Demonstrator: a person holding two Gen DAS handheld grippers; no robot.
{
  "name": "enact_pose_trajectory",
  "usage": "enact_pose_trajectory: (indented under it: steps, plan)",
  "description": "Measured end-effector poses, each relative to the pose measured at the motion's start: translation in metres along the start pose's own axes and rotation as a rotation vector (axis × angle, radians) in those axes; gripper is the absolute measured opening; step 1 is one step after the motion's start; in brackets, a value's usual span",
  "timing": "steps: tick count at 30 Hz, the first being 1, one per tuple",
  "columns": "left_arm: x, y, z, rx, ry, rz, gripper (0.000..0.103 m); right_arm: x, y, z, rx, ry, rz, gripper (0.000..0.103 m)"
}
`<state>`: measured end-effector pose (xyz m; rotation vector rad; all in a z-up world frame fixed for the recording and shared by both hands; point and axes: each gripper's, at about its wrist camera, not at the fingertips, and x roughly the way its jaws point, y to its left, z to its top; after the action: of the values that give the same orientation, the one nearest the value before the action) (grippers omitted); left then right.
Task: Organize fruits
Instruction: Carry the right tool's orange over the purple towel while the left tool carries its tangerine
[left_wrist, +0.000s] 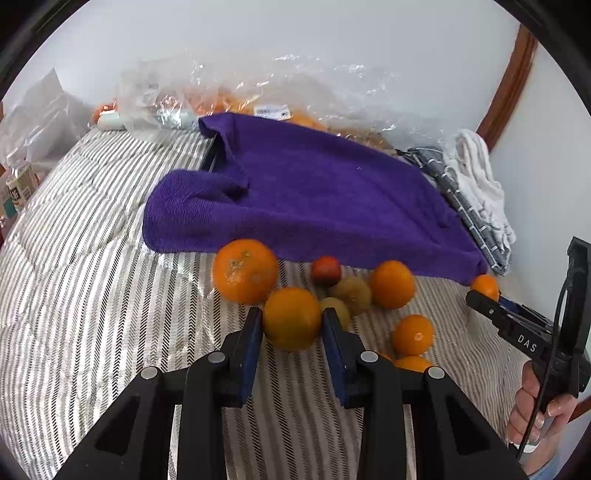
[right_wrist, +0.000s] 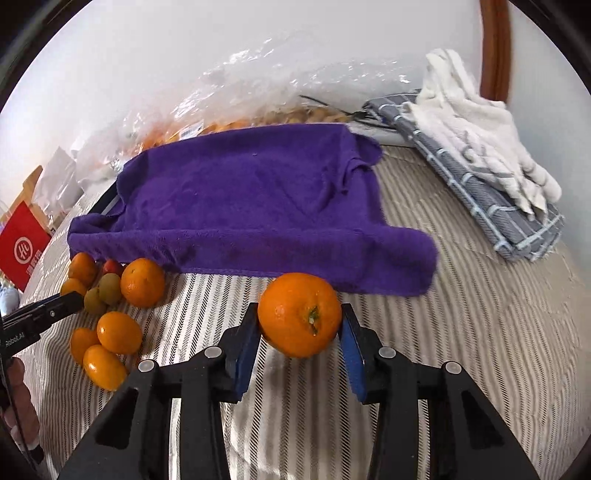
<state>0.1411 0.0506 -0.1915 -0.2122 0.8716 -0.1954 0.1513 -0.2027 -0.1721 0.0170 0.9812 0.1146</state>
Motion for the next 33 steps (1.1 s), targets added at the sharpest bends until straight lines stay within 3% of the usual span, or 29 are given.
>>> enact_pose_trajectory:
  steps: [11, 21, 27, 33]
  plan:
    - [-0.043, -0.016, 0.017, 0.039, -0.062, 0.034, 0.031, -0.046, 0.008, 0.023, -0.015, -0.087, -0.016, 0.042]
    - [-0.061, -0.022, 0.063, 0.011, -0.100, 0.058, 0.031, -0.072, 0.021, 0.067, -0.038, -0.143, 0.011, 0.042]
    - [-0.066, -0.025, 0.108, 0.017, -0.159, 0.104, 0.031, -0.066, 0.025, 0.112, -0.043, -0.174, 0.042, 0.042]
    - [-0.045, -0.020, 0.147, 0.011, -0.189, 0.152, 0.031, -0.033, 0.028, 0.153, -0.044, -0.166, 0.053, 0.042]
